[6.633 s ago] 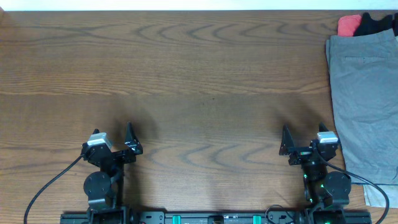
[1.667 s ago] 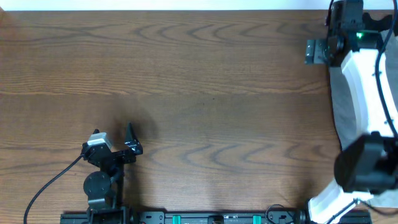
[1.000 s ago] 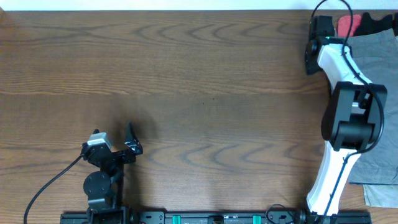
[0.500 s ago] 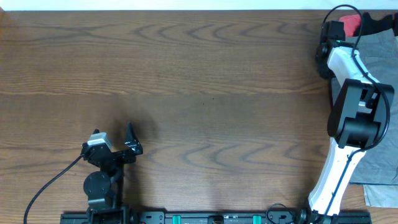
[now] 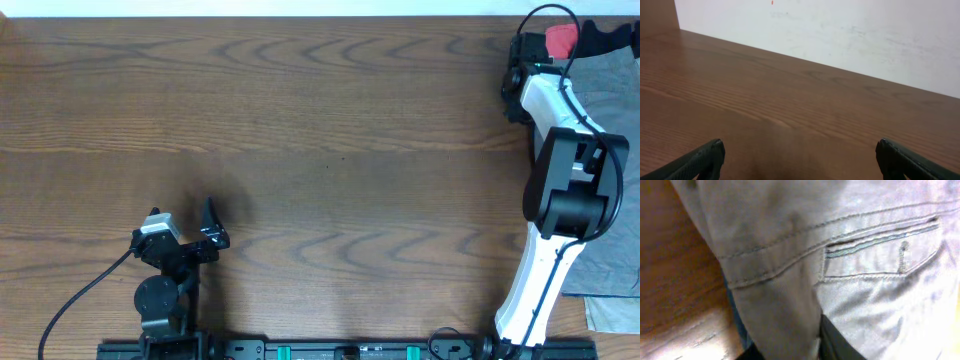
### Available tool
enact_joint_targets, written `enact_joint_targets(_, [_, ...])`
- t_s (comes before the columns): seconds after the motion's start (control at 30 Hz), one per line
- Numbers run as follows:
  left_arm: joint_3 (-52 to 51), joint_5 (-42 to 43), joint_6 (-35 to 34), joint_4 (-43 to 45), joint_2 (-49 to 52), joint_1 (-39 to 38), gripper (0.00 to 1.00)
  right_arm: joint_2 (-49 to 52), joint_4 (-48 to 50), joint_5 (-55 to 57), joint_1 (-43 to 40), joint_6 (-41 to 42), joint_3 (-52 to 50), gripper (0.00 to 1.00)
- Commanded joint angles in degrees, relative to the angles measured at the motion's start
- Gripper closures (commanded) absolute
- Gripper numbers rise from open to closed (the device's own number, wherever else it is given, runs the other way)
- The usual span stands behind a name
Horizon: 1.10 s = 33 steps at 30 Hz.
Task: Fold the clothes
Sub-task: 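Grasp the grey shorts with the right gripper and lift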
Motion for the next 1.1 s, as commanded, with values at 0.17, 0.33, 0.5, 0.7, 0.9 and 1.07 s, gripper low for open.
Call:
enact_joint_targets(0.17, [-0.81,1.16,-0.2,-2.08,-0.07,0.24,0.02,-6.78,-1.46,-0.87,0.31,2.91,0.9,0.99])
enact_joint_targets(0.33, [-0.81,1.16,-0.2,-2.08,-0.04,0.24,0.02,-8.87,-2.51,-1.07,0.28,6.49,0.9,0.99])
enact_joint_targets(0.5, [-0.81,1.16,-0.2,-2.08,-0.07,0.24,0.02,-12.98,-3.37,-5.22,0.42,8.2,0.9,0.99])
enact_joint_targets(0.7, [-0.81,1.16,-0.2,-2.08,-0.04,0.24,0.02,-17.94,-6.36,-21.05,2.62,8.2,0.87,0.99])
enact_joint_targets(0.9, [-0.81,1.16,-0.2,-2.08,-0.04,0.24,0.02,-19.54,-8.96,-33.62,8.2,8.2,0.87,0.98])
enact_joint_targets(1.07, [-0.81,1.16,-0.2,-2.08,-0.04,0.24,0.02,-19.5,-11.21,-41.88,15.69,8.2,0.66,0.99])
